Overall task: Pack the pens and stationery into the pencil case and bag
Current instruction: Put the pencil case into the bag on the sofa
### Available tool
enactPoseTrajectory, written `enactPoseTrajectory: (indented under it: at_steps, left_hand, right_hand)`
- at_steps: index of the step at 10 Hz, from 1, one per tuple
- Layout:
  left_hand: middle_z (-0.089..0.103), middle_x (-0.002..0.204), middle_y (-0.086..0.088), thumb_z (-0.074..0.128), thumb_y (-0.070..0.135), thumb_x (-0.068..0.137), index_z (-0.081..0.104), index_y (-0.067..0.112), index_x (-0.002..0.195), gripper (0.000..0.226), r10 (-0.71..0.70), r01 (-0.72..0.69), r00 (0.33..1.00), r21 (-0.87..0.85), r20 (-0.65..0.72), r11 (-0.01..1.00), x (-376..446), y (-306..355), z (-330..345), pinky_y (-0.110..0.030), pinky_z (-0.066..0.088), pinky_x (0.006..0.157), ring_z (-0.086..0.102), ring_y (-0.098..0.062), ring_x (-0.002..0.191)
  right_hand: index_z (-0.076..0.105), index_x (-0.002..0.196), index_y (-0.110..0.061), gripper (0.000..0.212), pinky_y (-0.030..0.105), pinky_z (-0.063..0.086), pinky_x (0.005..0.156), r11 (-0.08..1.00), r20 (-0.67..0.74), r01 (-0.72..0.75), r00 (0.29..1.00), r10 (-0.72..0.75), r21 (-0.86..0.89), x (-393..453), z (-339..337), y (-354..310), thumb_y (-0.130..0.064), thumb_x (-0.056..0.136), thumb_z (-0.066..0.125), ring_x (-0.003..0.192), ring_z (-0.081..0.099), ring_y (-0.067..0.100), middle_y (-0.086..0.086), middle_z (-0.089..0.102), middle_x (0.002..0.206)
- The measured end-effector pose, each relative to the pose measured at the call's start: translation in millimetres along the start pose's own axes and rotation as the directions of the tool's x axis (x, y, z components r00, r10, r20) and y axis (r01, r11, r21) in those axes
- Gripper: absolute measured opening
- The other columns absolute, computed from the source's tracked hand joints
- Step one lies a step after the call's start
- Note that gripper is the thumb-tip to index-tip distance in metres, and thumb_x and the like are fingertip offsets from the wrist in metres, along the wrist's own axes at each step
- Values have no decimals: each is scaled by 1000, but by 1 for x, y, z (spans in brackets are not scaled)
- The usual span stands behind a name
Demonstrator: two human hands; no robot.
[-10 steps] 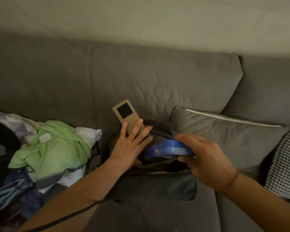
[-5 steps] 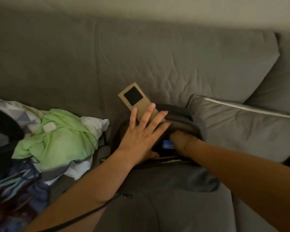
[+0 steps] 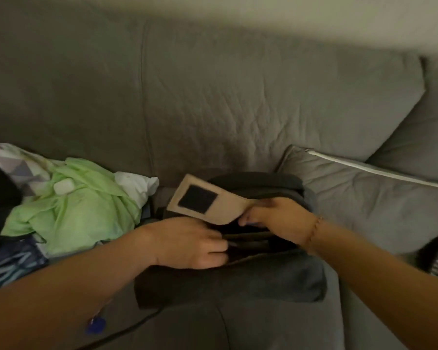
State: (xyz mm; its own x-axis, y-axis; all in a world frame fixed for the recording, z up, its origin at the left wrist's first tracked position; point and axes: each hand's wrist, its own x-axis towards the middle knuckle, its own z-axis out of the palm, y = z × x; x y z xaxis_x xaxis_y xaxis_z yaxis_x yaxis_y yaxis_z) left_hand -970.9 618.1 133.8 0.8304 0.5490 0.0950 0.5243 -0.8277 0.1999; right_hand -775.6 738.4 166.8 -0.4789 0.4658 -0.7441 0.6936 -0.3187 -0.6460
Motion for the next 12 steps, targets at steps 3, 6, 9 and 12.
enactPoseTrajectory:
  at_steps: [3, 6, 9, 12]
  left_hand:
    - [32, 142, 26, 29, 58, 93, 22, 45, 144, 53, -427, 514, 857, -418, 287, 749, 7, -1, 25, -15, 20, 110, 29, 4, 132]
    - [52, 120, -3, 42, 25, 99, 54, 15, 123, 29, -700, 836, 548, -283, 459, 469, 36, -25, 25, -25, 34, 94, 50, -24, 119]
    - [64, 102, -2, 54, 32, 91, 65, 21, 102, 18, -681, 860, 505, -377, 531, 343, 36, -42, 33, -31, 47, 84, 59, -19, 90]
    - [63, 105, 3, 77, 45, 66, 62, 30, 109, 48, -558, 903, 430, -342, 710, 261, 37, -43, 48, -38, 51, 88, 58, -18, 91]
  right_hand:
    - [61, 116, -14, 45, 35, 56, 68, 714, 347, -355, 923, 165, 604, -15, 43, -31, -49, 87, 54, 91, 69, 24, 13, 70, 107]
    - [68, 90, -18, 16, 34, 57, 78, 994, 168, 67, 984, -52, -86, -16, 40, -6, -32, 90, 61, 80, 69, 16, 0, 72, 86]
    - [58, 74, -14, 24, 27, 50, 58, 790, 68, -44, 992, 108, -611, 52, 33, 25, -32, 91, 59, 42, 55, 10, 2, 64, 50]
    - [49, 131, -4, 44, 30, 40, 93, 639, -55, -60, 998, 27, -767, 52, 47, 31, -30, 96, 51, 120, 51, 30, 14, 55, 131]
